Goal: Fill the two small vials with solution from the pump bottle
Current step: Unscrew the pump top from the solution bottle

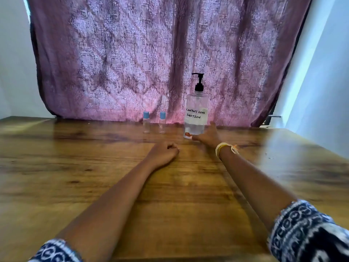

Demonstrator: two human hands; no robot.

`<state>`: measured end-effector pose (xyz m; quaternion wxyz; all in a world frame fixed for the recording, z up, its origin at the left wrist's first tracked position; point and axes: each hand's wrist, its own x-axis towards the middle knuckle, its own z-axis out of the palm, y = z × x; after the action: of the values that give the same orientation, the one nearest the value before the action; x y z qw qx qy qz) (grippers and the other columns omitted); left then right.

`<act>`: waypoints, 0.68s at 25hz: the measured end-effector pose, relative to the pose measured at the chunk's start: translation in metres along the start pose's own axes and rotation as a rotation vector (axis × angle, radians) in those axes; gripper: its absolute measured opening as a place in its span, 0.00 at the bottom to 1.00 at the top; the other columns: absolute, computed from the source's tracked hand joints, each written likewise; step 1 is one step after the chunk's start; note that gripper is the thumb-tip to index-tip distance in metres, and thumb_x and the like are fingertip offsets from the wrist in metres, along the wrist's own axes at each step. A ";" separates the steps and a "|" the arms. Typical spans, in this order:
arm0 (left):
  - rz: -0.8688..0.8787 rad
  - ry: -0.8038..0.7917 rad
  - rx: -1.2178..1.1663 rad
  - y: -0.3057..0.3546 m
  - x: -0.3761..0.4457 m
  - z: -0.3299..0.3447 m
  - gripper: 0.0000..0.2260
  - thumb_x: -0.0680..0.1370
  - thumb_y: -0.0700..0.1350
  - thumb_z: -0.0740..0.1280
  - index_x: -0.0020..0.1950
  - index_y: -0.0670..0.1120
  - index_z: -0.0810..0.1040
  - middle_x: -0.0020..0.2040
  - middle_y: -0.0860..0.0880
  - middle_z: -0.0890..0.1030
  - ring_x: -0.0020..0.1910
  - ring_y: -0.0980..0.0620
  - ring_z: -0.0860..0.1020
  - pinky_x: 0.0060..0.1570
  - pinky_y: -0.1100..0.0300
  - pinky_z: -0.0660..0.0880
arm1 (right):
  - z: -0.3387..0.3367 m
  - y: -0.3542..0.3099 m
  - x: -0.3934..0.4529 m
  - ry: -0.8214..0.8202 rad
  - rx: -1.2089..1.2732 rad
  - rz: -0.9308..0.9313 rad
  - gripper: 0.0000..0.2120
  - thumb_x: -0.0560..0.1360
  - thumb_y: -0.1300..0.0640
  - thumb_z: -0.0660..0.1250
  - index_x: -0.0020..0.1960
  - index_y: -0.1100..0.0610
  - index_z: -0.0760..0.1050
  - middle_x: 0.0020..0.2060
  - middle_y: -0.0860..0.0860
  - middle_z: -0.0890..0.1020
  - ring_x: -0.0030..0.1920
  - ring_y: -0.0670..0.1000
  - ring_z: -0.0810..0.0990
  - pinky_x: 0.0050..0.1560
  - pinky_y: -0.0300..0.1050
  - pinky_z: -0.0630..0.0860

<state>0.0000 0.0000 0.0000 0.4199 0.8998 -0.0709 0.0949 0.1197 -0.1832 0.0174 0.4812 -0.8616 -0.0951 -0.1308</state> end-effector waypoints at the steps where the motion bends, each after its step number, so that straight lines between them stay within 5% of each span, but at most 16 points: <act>1: -0.013 -0.010 -0.025 -0.003 0.001 0.001 0.06 0.75 0.50 0.67 0.42 0.51 0.82 0.44 0.51 0.83 0.48 0.50 0.79 0.51 0.56 0.73 | 0.003 0.002 0.009 -0.018 0.046 0.051 0.38 0.62 0.63 0.81 0.66 0.65 0.66 0.59 0.55 0.78 0.60 0.55 0.77 0.64 0.52 0.74; 10: -0.017 -0.019 -0.070 0.000 0.000 0.000 0.07 0.75 0.47 0.66 0.49 0.52 0.83 0.48 0.53 0.82 0.48 0.55 0.78 0.48 0.57 0.74 | -0.006 0.001 -0.005 -0.116 0.180 0.020 0.35 0.58 0.59 0.83 0.63 0.61 0.76 0.58 0.56 0.83 0.56 0.54 0.81 0.59 0.52 0.79; 14: -0.023 0.214 -0.236 0.015 -0.011 -0.009 0.06 0.75 0.42 0.66 0.48 0.50 0.80 0.42 0.55 0.80 0.41 0.55 0.78 0.36 0.63 0.70 | -0.024 -0.016 -0.065 -0.286 0.155 -0.136 0.29 0.62 0.63 0.81 0.61 0.55 0.77 0.56 0.53 0.83 0.54 0.49 0.81 0.50 0.38 0.79; 17: -0.029 0.238 -0.481 0.029 -0.015 -0.017 0.06 0.77 0.42 0.65 0.42 0.51 0.78 0.40 0.52 0.82 0.40 0.53 0.79 0.34 0.61 0.72 | -0.034 -0.022 -0.112 -0.360 0.133 -0.203 0.27 0.62 0.61 0.82 0.55 0.43 0.76 0.52 0.41 0.83 0.52 0.39 0.81 0.46 0.31 0.78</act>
<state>-0.0225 -0.0046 0.0291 0.6282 0.7577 -0.0288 0.1745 0.0032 -0.2053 0.0165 0.4965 -0.8234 -0.2742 -0.0161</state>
